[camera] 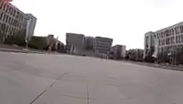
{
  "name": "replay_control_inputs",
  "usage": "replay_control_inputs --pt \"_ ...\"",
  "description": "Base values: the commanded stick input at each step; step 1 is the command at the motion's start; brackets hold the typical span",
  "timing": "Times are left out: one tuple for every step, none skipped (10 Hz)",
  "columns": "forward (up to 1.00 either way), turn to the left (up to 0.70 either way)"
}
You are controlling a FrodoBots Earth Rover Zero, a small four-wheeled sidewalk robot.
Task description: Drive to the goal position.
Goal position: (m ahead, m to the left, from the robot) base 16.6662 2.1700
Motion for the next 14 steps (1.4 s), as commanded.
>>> replay_control_inputs --pt "0.6 0.0" --pt "0.6 0.0" --pt "0.6 0.0" --pt "0.6 0.0" --pt "0.6 0.0" --pt "0.6 0.0" --pt "0.6 0.0" --pt "0.6 0.0" --pt "0.6 0.0" --pt "0.6 0.0" --pt "0.6 0.0" --pt "0.6 0.0" --pt "0.6 0.0" --pt "0.6 0.0"
